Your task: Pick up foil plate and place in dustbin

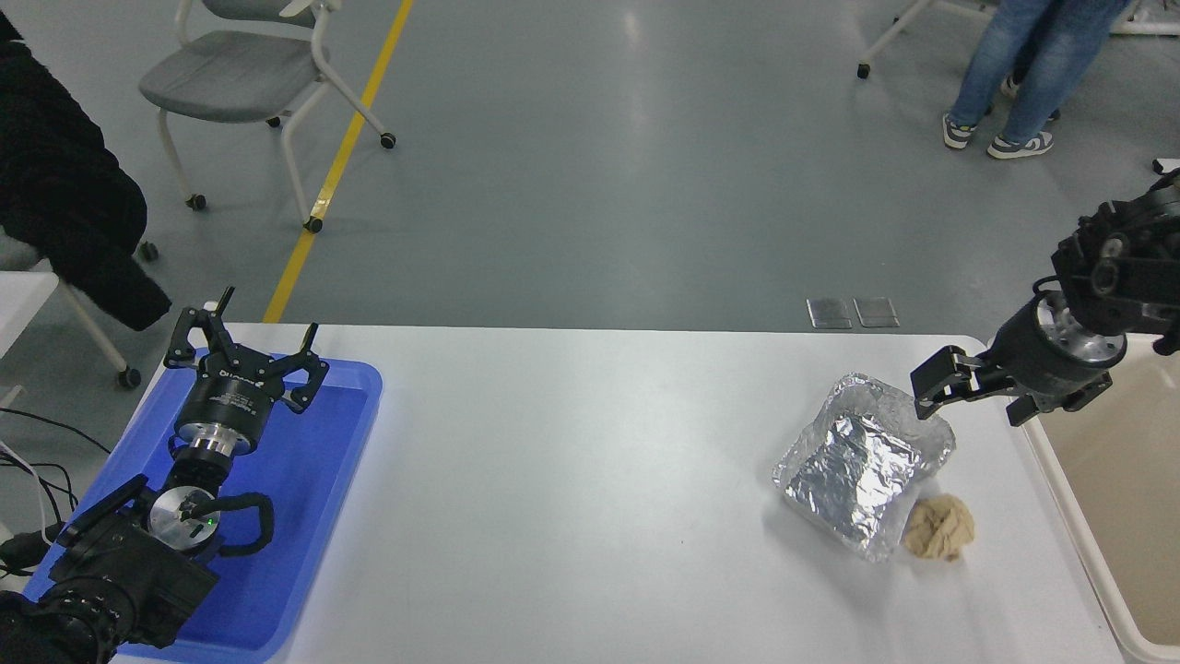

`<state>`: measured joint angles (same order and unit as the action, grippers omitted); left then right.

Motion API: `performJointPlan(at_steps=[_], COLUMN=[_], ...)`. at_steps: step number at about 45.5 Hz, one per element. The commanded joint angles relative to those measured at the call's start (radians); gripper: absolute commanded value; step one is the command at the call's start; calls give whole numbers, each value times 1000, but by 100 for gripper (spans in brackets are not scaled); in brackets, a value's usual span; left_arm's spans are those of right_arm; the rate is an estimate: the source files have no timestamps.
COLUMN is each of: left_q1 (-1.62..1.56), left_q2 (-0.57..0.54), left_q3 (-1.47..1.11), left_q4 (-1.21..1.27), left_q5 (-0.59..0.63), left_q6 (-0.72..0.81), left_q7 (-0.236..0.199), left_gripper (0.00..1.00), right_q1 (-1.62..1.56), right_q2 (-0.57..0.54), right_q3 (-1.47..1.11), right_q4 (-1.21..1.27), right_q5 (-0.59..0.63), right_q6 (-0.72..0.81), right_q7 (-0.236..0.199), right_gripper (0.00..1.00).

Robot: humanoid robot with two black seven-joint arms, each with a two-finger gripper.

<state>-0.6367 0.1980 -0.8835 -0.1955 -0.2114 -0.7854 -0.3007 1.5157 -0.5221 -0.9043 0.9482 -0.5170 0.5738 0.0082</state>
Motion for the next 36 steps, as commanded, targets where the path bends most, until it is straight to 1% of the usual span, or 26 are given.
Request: performJointPlan(at_steps=[1,6,13,18,23,27,31,36], left_q1=[0,0,0,0,0,0,0,0], left_q2=[0,0,0,0,0,0,0,0], left_q3=[0,0,0,0,0,0,0,0], left_q4=[-2,-2,1,1,1,1,-2,1], left_q5=[0,0,0,0,0,0,0,0], left_q6=[0,0,0,0,0,0,0,0], left_q7=[0,0,0,0,0,0,0,0], left_gripper=[100,100,100,100,100,100,100,100], right_q1=[-256,-330,-394,-420,-431,-437,-442,-445], right_q2=[48,74,119,131,133,133,133,133], right_q3=[143,202,240,266,286,289,294,294], right_q4=[-152,-204,-259,-261,-261,-264,-269,-269], right_q5=[-23,-24,-24,-24,-24,-24,-24,-24], right_q6=[-138,-158,-195,-227,-242,-253,-261,-265], right_q7=[-59,-80,-94,-99,-119,-122,-129,-132], right_gripper=[100,100,100,100,100,100,95,80])
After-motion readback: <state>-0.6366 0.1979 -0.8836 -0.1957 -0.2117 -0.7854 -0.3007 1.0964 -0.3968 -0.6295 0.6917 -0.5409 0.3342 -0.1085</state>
